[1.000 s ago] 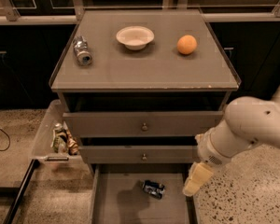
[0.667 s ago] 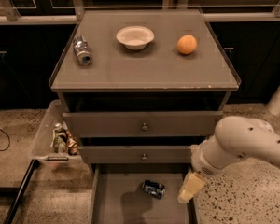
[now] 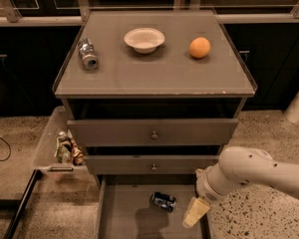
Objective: Pick pepsi can from bottom drawer and place on counter
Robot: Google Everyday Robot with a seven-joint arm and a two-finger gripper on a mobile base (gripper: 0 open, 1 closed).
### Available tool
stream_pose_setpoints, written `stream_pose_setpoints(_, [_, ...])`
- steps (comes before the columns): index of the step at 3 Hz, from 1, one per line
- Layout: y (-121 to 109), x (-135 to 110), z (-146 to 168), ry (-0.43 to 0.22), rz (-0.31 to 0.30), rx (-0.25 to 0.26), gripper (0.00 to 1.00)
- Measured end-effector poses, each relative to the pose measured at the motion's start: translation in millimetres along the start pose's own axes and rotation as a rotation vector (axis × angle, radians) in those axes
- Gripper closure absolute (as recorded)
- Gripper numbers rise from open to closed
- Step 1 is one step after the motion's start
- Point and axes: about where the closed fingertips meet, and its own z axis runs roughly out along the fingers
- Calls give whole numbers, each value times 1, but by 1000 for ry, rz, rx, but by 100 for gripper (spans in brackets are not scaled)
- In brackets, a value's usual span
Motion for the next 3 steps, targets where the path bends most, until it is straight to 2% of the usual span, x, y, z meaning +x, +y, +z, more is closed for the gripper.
stream_pose_setpoints(1, [-1, 3, 19, -1, 18, -26, 0])
stream_pose_setpoints(2, [-16, 17, 67, 0, 78, -52, 0])
stream_pose_setpoints(3, [-30, 31, 121, -33, 94, -72, 0])
